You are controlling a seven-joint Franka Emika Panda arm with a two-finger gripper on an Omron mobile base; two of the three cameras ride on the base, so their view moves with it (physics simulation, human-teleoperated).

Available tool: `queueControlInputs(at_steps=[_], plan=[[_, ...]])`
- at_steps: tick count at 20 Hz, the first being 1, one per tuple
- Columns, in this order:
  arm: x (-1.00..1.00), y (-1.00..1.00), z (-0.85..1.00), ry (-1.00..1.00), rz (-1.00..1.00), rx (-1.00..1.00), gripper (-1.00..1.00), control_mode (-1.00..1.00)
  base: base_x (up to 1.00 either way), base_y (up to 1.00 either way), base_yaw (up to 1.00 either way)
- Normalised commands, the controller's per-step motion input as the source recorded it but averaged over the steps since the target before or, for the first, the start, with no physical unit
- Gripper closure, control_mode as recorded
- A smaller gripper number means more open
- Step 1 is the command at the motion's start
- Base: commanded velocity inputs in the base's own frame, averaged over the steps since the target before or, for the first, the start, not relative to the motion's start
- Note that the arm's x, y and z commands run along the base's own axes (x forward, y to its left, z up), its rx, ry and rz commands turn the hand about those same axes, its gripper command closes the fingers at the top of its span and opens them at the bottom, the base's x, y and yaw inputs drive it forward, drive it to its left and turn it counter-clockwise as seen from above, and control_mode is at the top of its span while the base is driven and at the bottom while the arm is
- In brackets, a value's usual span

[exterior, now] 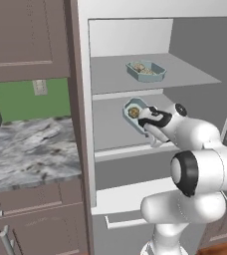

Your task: Place two dumplings into each of the tupperware containers and then place the containers in the fridge.

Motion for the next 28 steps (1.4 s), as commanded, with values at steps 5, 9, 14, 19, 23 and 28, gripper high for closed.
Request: queueControlInputs(at_steps=[5, 9, 14, 19, 23, 28], plan=[[0.00, 0.01, 0.00, 0.00, 0.00, 0.00, -1.00, -1.00, 0.00, 0.00, 0.00], [0.00, 0.00, 0.00, 0.00, 0.00, 0.00, -1.00, -1.00, 0.00, 0.00, 0.00], [-0.11, 0.00, 0.04, -0.08, 0.00, 0.00, -1.00, -1.00, 0.00, 0.00, 0.00], [-0.50, 0.01, 0.08, -0.12, 0.00, 0.00, -1.00, -1.00, 0.00, 0.00, 0.00], [-0.66, 0.11, 0.15, -0.20, 0.00, -0.01, -1.00, -1.00, 0.00, 0.00, 0.00], [-0.67, 0.08, 0.44, -0.08, -0.02, -0.02, -1.00, -1.00, 0.00, 0.00, 0.00]])
